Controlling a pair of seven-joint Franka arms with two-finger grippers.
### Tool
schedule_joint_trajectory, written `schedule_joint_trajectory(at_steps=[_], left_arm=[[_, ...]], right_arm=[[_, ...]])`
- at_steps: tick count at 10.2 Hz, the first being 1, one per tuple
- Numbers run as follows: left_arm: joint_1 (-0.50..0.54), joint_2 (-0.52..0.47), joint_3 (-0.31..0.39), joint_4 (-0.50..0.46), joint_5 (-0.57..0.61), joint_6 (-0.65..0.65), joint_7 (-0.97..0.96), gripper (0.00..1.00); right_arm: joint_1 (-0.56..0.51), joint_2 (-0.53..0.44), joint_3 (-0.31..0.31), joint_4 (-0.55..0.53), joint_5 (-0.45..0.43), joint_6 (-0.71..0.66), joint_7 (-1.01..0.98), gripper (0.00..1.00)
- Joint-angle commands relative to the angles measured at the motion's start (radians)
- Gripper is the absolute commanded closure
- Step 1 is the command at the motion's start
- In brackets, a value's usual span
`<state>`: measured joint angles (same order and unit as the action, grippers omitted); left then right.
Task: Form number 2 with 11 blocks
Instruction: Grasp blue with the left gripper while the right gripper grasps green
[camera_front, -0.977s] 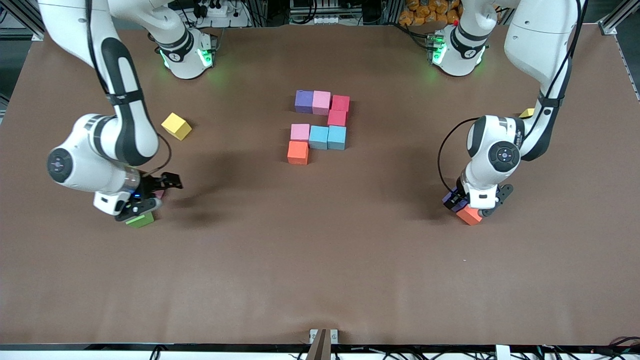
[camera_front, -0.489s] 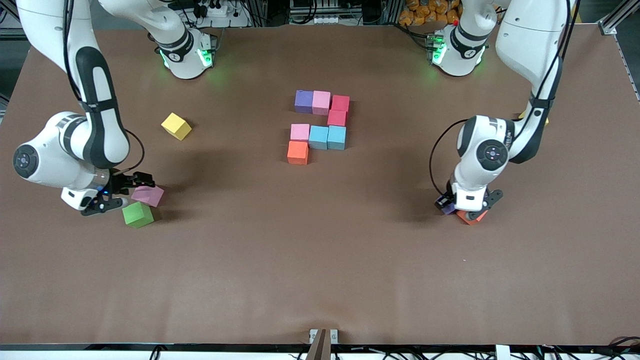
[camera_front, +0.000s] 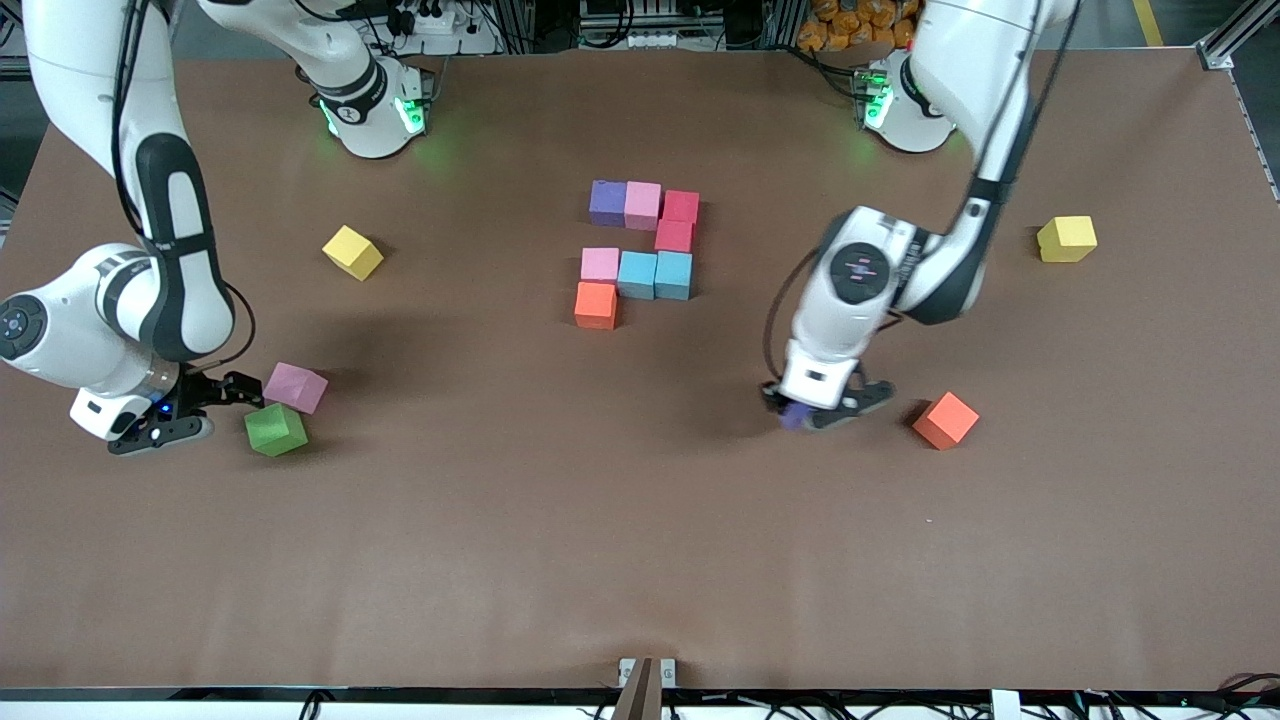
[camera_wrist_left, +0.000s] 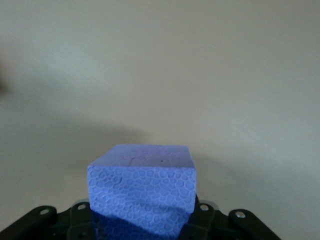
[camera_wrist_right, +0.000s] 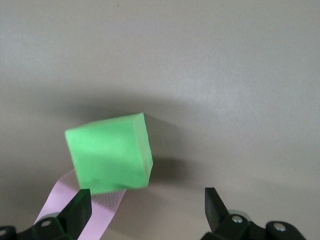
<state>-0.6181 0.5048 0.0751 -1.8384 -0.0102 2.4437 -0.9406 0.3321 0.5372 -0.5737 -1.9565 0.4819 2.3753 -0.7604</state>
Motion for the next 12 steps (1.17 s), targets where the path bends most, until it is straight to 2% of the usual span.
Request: schedule_joint_trajectory(at_steps=[1, 2, 3, 5, 7, 10, 12], left_arm=[[-0.089, 0.104, 0.015, 0.203, -0.147, -0.118, -0.004, 0.79], [-0.104, 0.136, 0.015, 0.227, -0.16, -0.118, 0.006, 0.79], [-0.144, 0.182, 0.012, 0.295, -0.163, -0.12, 0.008, 0.79], [-0.182, 0.225, 0.008, 0.353, -0.166, -0.12, 0.008, 0.79], [-0.21, 0.244, 0.006, 0.389, -0.18, -0.123, 0.011, 0.79], [-0.255, 0.348, 0.011, 0.557, -0.232, -0.199, 0.014, 0.79], [-0.288, 0.365, 0.018, 0.565, -0.232, -0.206, 0.06, 0.8]], right_arm=[[-0.01, 0.072, 0.021, 0.033, 0.117, 0.031, -0.043, 0.0], [-0.005, 0.073, 0.031, 0.033, 0.156, 0.021, -0.042, 0.0], [-0.001, 0.072, 0.032, 0.033, 0.159, 0.019, -0.031, 0.0], [0.011, 0.066, 0.035, 0.054, 0.161, 0.0, 0.022, 0.0], [0.013, 0.072, 0.032, 0.149, 0.155, -0.137, 0.071, 0.0], [0.018, 0.076, 0.032, 0.157, 0.149, -0.137, 0.092, 0.0], [0.016, 0.098, 0.034, 0.15, 0.144, -0.075, -0.015, 0.0]])
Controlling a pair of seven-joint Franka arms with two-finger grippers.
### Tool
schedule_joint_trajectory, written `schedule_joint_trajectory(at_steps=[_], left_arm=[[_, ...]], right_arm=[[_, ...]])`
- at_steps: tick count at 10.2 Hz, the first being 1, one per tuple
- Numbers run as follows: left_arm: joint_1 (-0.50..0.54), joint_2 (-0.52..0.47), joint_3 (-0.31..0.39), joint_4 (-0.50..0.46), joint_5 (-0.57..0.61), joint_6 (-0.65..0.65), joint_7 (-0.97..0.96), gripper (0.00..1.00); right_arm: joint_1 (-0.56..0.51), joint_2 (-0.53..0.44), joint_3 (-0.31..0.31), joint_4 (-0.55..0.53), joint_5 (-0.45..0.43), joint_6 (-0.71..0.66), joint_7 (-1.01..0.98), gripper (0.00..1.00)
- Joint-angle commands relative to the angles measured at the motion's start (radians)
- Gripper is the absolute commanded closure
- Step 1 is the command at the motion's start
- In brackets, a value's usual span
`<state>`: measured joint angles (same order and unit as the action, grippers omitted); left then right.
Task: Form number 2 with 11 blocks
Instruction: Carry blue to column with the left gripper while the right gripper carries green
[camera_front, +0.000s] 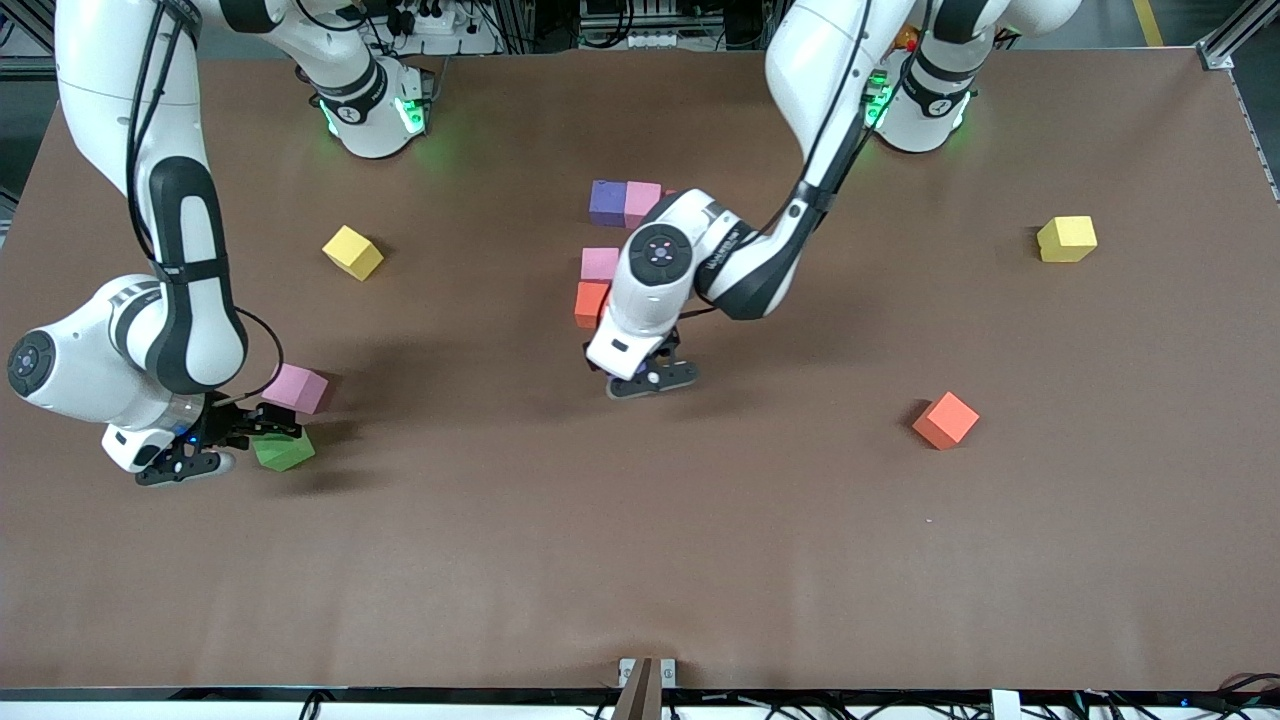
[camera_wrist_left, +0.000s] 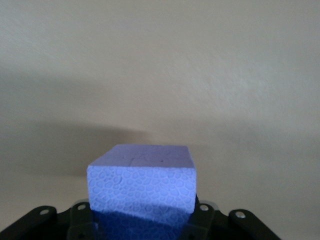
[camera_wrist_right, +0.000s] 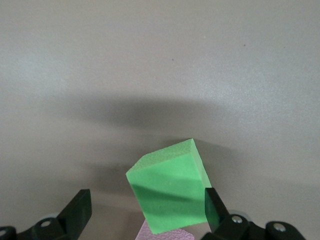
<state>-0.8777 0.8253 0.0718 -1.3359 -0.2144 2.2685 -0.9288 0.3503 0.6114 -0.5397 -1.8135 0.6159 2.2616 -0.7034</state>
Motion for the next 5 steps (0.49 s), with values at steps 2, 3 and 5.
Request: schedule_joint_trajectory(at_steps=[2, 3, 5], left_arm=[[-0.066, 0.057, 0.043, 0.064, -0.03, -0.044, 0.073, 0.8], [-0.072, 0.067, 0.045, 0.066, -0.031, -0.044, 0.073, 0.8], [-0.086, 0.087, 0.048, 0.079, -0.049, -0.064, 0.073, 0.83]], right_arm=[[-0.005, 0.037, 0.0, -0.006, 0.013, 0.076, -0.151, 0.0], [-0.008, 0.04, 0.0, -0.013, 0.019, 0.094, -0.198, 0.0], [-0.01, 0.047, 0.007, -0.041, 0.025, 0.137, -0.231, 0.0]])
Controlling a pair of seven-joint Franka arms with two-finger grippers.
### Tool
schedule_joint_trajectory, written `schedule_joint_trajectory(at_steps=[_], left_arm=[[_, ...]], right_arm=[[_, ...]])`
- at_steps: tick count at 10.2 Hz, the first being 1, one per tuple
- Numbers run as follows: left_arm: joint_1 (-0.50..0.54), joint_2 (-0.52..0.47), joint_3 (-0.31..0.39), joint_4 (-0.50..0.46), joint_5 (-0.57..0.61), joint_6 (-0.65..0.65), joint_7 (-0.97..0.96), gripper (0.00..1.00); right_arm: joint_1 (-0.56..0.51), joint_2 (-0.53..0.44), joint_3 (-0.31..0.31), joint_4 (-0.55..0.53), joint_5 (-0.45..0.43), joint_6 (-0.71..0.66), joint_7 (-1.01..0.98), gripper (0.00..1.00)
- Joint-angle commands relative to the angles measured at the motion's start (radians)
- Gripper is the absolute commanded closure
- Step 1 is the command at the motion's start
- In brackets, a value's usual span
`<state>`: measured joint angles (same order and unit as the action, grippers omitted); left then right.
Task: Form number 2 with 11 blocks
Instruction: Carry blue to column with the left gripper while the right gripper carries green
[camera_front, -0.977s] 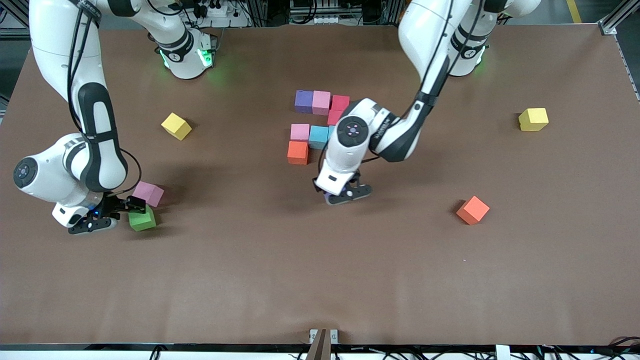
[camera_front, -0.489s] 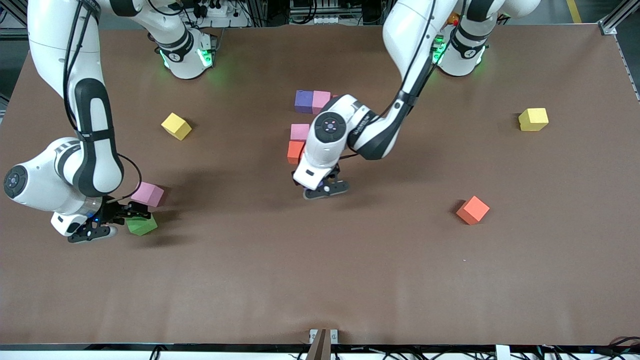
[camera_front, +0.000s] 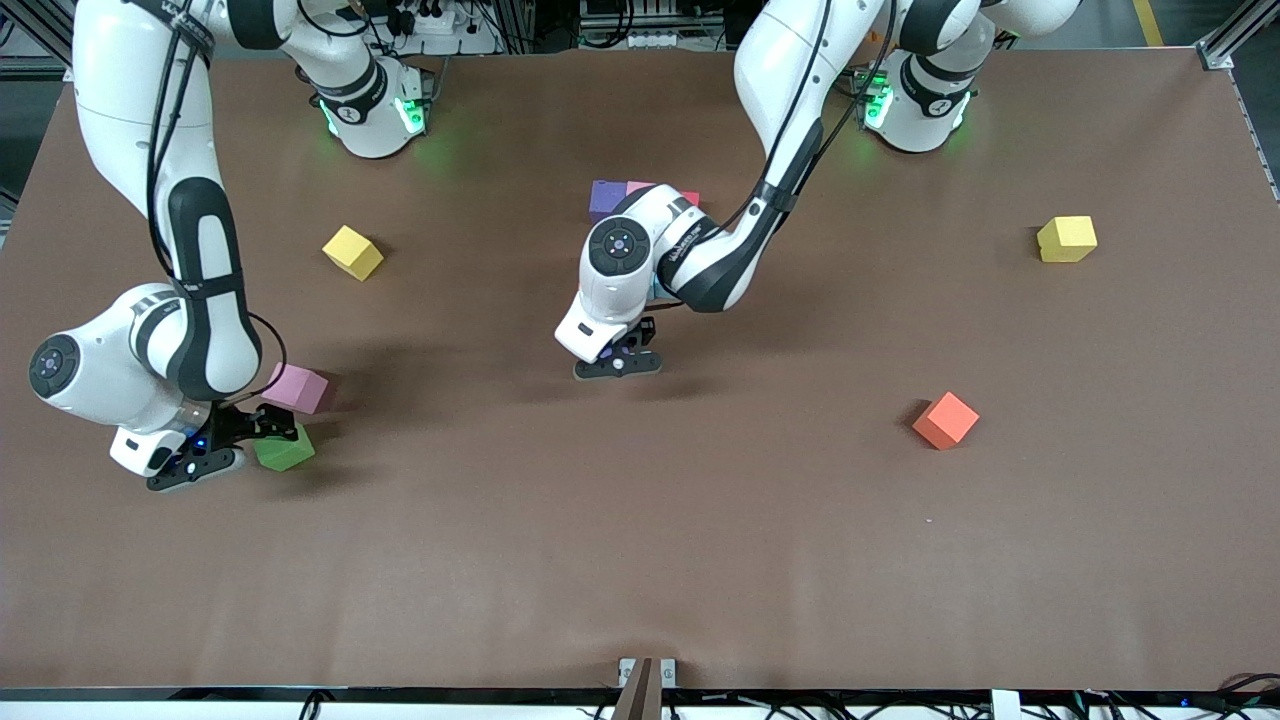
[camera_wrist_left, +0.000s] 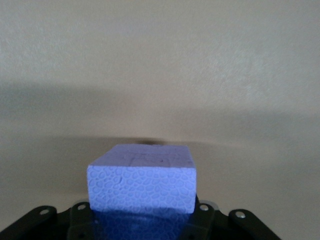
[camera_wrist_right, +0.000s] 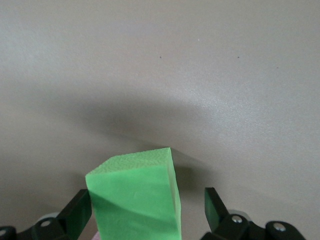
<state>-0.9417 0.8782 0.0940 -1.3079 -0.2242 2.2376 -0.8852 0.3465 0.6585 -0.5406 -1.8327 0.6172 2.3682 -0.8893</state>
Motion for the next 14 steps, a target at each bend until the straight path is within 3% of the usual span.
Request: schedule_joint_trajectory(at_steps=[1, 3, 8, 10, 14], left_arm=[[-0.047, 0.042, 0.056, 0.059, -0.043, -0.035, 0.029, 0.83], [-0.068, 0.047, 0.073, 0.061, -0.044, -0.038, 0.034, 0.83], [-0.072, 0.073, 0.073, 0.111, -0.046, -0.036, 0.147, 0.83], [-0.078, 0.079, 0.073, 0.116, -0.052, -0.036, 0.15, 0.83], [-0.092, 0.085, 0.082, 0.116, -0.052, -0.036, 0.157, 0.82]], right_arm=[[-0.007, 0.0, 0.01, -0.023, 0.024, 0.031, -0.051, 0.0], [-0.012, 0.001, 0.014, -0.025, 0.026, 0.032, -0.057, 0.01], [-0.009, 0.0, 0.016, -0.019, 0.026, 0.032, -0.059, 0.76], [0.006, -0.006, 0.014, 0.018, 0.026, 0.02, -0.05, 0.83], [0.014, -0.019, 0.011, 0.168, 0.021, -0.097, 0.001, 0.84]])
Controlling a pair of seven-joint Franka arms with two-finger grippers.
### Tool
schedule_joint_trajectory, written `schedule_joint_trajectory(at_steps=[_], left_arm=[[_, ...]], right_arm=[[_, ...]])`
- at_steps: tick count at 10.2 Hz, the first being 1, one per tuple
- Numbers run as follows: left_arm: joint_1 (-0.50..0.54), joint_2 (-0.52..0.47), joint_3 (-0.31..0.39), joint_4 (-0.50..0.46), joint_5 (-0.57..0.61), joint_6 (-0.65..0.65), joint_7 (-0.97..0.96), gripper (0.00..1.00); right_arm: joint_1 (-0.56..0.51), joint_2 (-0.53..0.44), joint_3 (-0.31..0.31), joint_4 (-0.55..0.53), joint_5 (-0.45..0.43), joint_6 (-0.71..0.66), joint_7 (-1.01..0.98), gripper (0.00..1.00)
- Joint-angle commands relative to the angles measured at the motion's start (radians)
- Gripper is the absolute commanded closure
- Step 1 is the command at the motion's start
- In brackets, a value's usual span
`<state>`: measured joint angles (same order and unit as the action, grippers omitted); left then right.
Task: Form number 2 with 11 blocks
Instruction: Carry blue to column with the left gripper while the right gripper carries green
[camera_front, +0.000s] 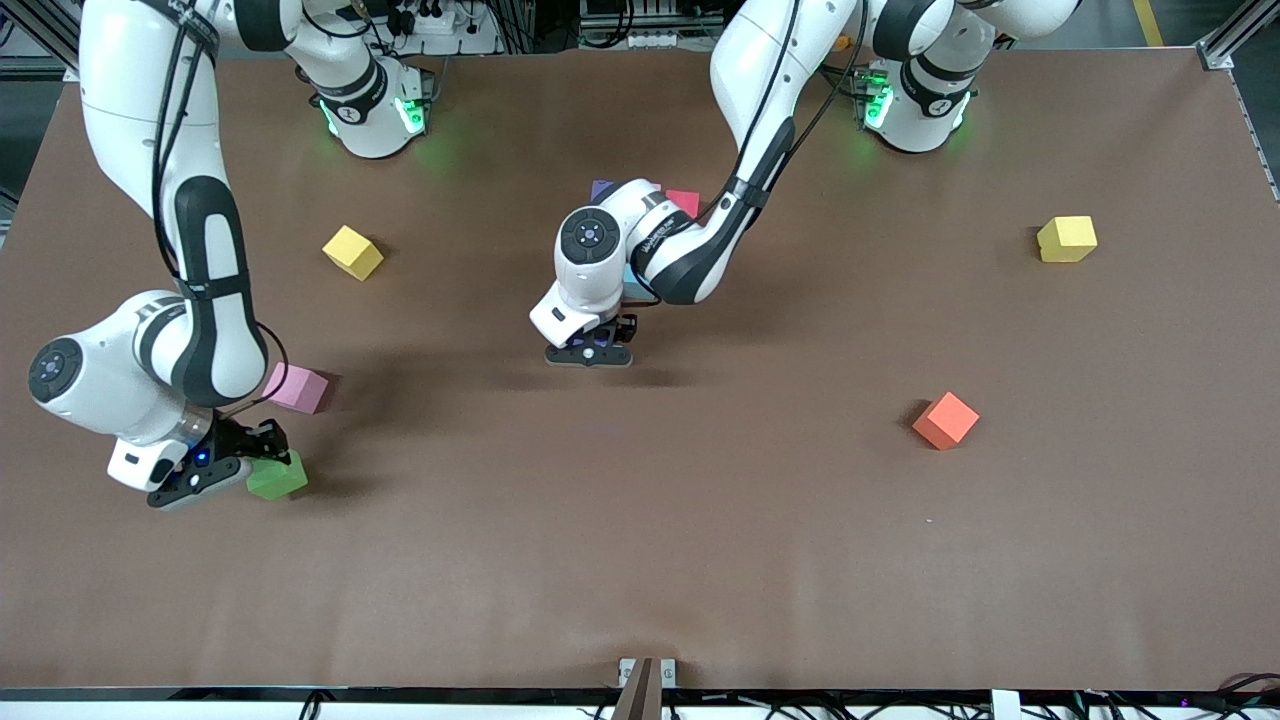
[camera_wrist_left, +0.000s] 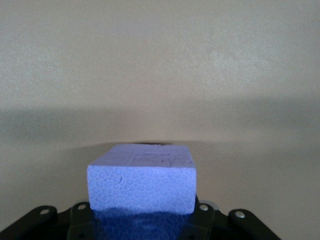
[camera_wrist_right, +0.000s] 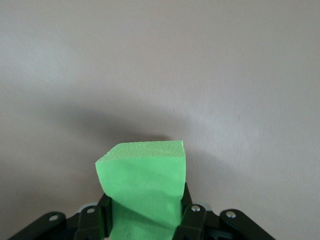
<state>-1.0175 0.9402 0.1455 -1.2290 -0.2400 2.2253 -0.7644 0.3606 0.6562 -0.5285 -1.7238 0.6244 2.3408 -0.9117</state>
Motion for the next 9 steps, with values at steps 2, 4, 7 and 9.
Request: schedule_joint_trajectory(at_steps=[2, 4, 7, 9], left_arm=[[-0.021, 0.025, 0.035, 0.036, -0.036, -0.023, 0.036, 0.77], [-0.021, 0.026, 0.036, 0.034, -0.036, -0.02, 0.036, 0.7], [-0.021, 0.037, 0.034, 0.036, -0.044, -0.012, 0.036, 0.6], [-0.022, 0.038, 0.034, 0.034, -0.045, 0.005, 0.036, 0.53]], right_arm=[[0.009, -0.018, -0.005, 0.114, 0.003, -0.153, 0.076, 0.84], [0.014, -0.024, -0.005, 0.122, 0.002, -0.169, 0.102, 0.84], [0.038, -0.049, -0.01, 0.122, -0.005, -0.234, 0.186, 0.84], [0.06, -0.07, -0.01, 0.122, -0.04, -0.255, 0.255, 0.84]])
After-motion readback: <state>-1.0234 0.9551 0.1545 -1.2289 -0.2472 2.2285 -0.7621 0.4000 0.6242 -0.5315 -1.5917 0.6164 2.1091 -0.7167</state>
